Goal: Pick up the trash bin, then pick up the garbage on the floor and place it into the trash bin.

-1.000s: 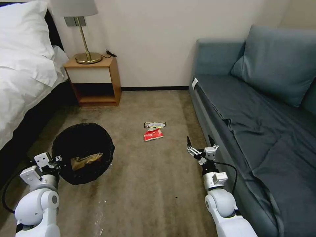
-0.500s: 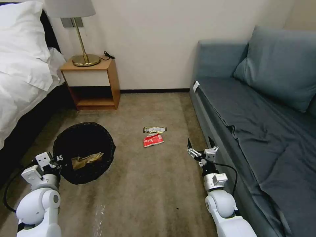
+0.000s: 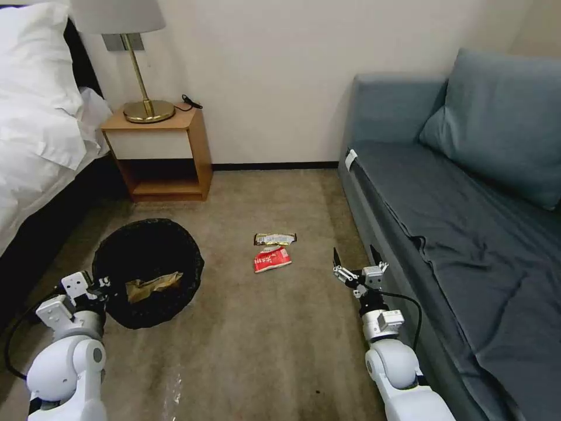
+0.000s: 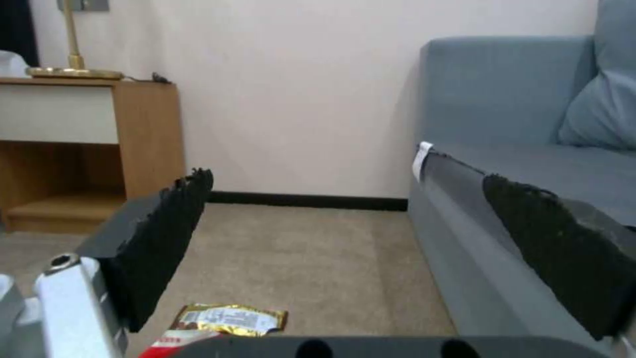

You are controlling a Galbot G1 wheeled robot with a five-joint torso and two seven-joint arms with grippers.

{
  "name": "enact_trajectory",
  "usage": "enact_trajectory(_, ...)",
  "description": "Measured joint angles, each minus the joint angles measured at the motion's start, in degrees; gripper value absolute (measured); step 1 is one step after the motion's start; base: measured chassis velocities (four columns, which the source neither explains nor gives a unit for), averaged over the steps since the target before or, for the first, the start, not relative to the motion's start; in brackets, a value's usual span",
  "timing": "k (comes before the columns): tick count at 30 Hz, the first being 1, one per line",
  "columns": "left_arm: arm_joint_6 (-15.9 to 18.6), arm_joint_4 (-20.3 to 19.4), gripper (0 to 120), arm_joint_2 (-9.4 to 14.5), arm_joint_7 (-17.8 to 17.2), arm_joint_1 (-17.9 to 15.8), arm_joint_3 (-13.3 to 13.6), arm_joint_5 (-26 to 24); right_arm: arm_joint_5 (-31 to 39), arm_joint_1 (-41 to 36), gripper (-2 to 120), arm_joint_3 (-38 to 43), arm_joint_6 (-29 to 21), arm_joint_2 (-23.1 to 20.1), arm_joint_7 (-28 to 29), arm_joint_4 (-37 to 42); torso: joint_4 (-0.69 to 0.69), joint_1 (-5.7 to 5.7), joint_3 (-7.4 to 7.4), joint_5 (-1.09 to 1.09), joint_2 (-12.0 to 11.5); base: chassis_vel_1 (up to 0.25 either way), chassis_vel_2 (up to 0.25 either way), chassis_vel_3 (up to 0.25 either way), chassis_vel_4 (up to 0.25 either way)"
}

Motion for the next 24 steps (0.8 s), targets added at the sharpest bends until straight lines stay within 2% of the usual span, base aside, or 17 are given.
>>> enact_trajectory(24, 0.1, -0.7, 1, -0.2, 0.0, 0.0, -0.1, 0.0, -0.3, -0.2, 100, -0.3, 0.6, -0.2, -0.2, -0.1, 0.00, 0.00, 0.00, -0.01, 0.0, -0.095, 0.096, 0.095, -0.093)
